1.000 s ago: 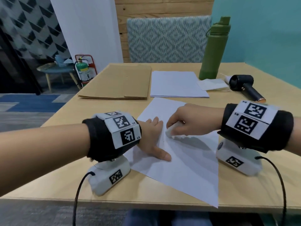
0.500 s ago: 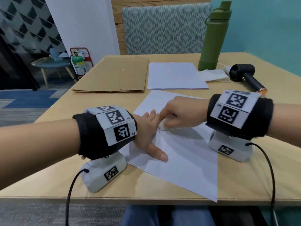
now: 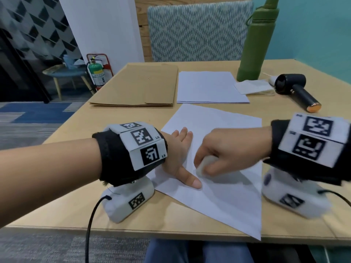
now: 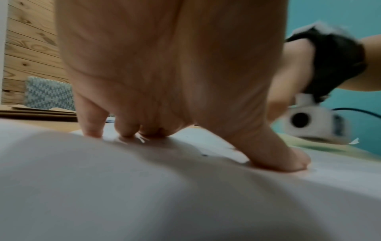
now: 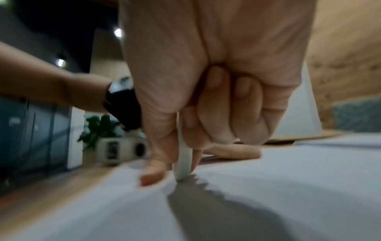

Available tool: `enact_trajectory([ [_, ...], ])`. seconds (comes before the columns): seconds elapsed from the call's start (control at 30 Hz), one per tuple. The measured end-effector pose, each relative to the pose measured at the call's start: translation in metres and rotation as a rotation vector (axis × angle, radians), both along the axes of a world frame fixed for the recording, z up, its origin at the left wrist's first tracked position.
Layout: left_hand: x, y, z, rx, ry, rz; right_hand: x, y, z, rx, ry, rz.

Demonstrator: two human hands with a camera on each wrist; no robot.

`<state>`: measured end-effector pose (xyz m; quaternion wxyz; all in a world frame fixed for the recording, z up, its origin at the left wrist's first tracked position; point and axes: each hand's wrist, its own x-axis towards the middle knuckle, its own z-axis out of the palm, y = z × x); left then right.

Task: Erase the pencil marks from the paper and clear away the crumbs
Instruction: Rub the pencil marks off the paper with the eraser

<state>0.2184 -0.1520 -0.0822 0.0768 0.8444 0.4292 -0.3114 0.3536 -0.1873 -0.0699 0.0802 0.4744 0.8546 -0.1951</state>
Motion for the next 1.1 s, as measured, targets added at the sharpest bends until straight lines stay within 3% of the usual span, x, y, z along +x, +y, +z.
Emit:
enact_trajectory([
  [0.07,0.000,0.000,0.000,-0.006,0.014,0.002,-0.001,-0.001,0.002,-0.010,-0.019,-0.005],
  [0.23,0.000,-0.001,0.001,0.009,0.001,0.006,0.000,0.019,-0.001,0.197,-0.031,-0.099],
  [0.4,0.000,0.000,0.000,-0.010,0.017,0.008,-0.006,-0.015,0.001,0.022,0.010,0.013],
  [0.6,0.001,-0.002,0.002,0.002,0.011,0.015,0.000,0.005,-0.002,0.224,-0.025,-0.101],
  [0.73,0.001,0.000,0.001,-0.016,0.018,0.019,-0.007,-0.016,0.003,0.024,-0.005,-0.015],
  [0.97,0.002,-0.002,0.003,0.012,0.027,0.004,-0.001,0.004,0.003,0.147,-0.065,-0.102],
  [1.1,0.001,-0.001,0.001,-0.001,0.027,0.010,-0.008,-0.017,0.006,-0.014,-0.038,-0.020],
])
